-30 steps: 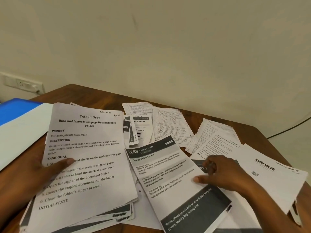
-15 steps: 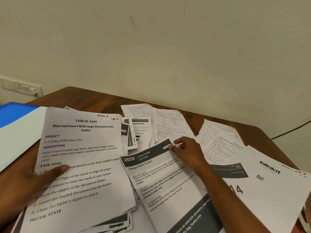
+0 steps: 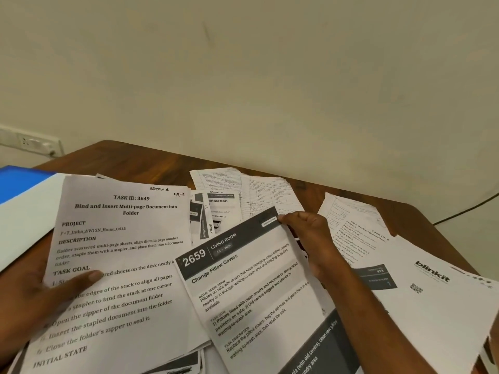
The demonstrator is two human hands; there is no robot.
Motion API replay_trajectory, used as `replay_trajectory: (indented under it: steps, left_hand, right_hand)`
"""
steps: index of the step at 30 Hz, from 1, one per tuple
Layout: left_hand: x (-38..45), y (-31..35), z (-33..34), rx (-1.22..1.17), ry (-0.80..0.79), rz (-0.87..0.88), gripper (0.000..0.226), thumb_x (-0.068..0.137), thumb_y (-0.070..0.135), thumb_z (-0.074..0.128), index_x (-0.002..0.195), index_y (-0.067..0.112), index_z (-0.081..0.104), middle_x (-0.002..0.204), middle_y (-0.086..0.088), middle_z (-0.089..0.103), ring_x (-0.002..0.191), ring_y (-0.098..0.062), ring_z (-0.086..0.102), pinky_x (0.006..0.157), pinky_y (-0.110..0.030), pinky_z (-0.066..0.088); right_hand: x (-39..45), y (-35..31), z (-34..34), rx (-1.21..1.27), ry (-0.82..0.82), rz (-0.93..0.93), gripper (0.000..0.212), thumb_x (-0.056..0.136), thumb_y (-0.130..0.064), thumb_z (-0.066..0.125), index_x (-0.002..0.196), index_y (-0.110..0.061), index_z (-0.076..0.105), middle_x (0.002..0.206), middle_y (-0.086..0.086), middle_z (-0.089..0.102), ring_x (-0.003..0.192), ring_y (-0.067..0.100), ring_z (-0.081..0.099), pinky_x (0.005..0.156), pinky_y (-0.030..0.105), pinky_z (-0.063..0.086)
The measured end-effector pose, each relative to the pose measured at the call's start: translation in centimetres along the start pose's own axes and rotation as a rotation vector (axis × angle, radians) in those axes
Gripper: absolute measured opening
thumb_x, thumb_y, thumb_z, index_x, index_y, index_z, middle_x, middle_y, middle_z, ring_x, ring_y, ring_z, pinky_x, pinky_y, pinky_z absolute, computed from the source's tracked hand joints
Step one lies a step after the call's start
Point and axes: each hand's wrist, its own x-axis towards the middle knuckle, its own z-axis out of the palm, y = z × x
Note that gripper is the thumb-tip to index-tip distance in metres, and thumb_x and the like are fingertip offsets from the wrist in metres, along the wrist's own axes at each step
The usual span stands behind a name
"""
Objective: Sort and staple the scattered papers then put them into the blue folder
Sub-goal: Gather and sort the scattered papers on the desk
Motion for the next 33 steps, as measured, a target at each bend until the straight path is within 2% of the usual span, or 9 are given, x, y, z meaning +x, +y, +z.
replay_trajectory:
  steps: [1,4,7,9,13,17,22,27,33]
  left_hand:
    - [-0.4,0.9,0.3,0.022,0.015,-0.053,0.084,0.074,0.02,0.096,0.144,0.036,0.053,0.129,0.012,0.069,0.119,-0.024,0.068,0.096,-0.049,0.061]
    - [-0.7,1.6,0.5,-0.112,-0.017,-0.067,0.077,0.064,0.029,0.101,0.131,0.037,0.063,0.113,-0.018,0.077,0.088,-0.057,0.073,0.068,-0.074,0.056]
    - [-0.9,3.4,1.5,-0.07,0.038,-0.049,0.05,0.081,0.014,0.088,0.114,0.044,0.066,0.097,-0.008,0.081,0.076,-0.043,0.078,0.069,-0.066,0.06]
    - [-1.2,4.5,2.1,0.008,0.002,-0.023,0.045,0.081,0.021,0.085,0.118,0.038,0.066,0.095,0.0,0.082,0.079,-0.03,0.08,0.074,-0.057,0.062]
    - [-1.3,5.6,2.3,0.017,0.012,-0.054,0.043,0.073,0.031,0.086,0.112,0.032,0.068,0.093,0.013,0.08,0.081,-0.015,0.078,0.077,-0.039,0.06]
    - [-1.4,6.0,2.1,-0.032,0.002,-0.051,0.042,0.083,0.021,0.085,0.119,0.029,0.066,0.098,0.006,0.081,0.086,-0.015,0.079,0.076,-0.036,0.061]
    - [-1.7,6.6,1.7,-0.166,-0.068,-0.065,0.033,0.088,0.017,0.08,0.119,0.023,0.068,0.109,-0.011,0.08,0.095,-0.035,0.078,0.088,-0.059,0.061]
    - [-1.5,8.1,2.7,-0.333,-0.011,-0.063,0.031,0.091,0.006,0.074,0.121,0.01,0.066,0.102,-0.016,0.08,0.087,-0.04,0.079,0.072,-0.049,0.065]
    - [-0.6,10.5,4.2,-0.46,-0.051,-0.04,0.033,0.084,0.01,0.077,0.116,0.01,0.071,0.104,-0.018,0.08,0.093,-0.044,0.077,0.086,-0.054,0.06]
  right_hand:
    - [0.0,-0.1,0.0,0.003,0.001,-0.005,0.015,0.095,-0.023,0.073,0.086,-0.013,0.079,0.083,-0.003,0.08,0.067,0.004,0.072,0.06,0.015,0.05]
    - [-0.4,-0.4,0.1,0.019,-0.013,-0.021,0.015,0.095,-0.023,0.074,0.085,-0.013,0.079,0.083,-0.002,0.08,0.068,0.005,0.073,0.06,0.015,0.051]
    - [-0.3,-0.2,0.1,-0.005,0.0,-0.039,0.016,0.095,-0.024,0.074,0.083,-0.014,0.079,0.085,-0.001,0.08,0.076,0.012,0.073,0.066,0.021,0.051]
    - [-0.2,-0.2,0.1,-0.055,-0.018,-0.025,0.02,0.094,-0.03,0.075,0.085,-0.012,0.077,0.086,0.001,0.079,0.082,0.019,0.072,0.07,0.024,0.05]
    - [-1.0,-0.3,-0.5,-0.235,-0.276,0.094,0.044,0.078,-0.046,0.081,0.103,-0.011,0.073,0.095,0.003,0.08,0.093,0.027,0.075,0.089,0.039,0.059]
    - [-2.4,0.3,-1.1,-0.395,-0.448,0.143,0.027,0.087,-0.028,0.081,0.111,-0.025,0.067,0.086,-0.011,0.08,0.079,0.013,0.078,0.068,0.024,0.061]
    - [-3.7,-0.4,-2.2,-0.201,-0.334,0.12,0.022,0.092,-0.023,0.073,0.112,-0.018,0.067,0.093,0.002,0.081,0.081,0.02,0.078,0.063,0.023,0.057]
    - [-3.6,-1.0,-4.8,-0.012,-0.018,0.067,0.028,0.09,-0.031,0.075,0.114,-0.017,0.072,0.102,0.005,0.081,0.095,0.032,0.077,0.093,0.052,0.058]
    - [-4.1,-2.2,-6.7,0.154,0.191,0.0,0.041,0.085,-0.043,0.08,0.118,-0.021,0.071,0.107,0.006,0.08,0.096,0.037,0.077,0.09,0.065,0.058]
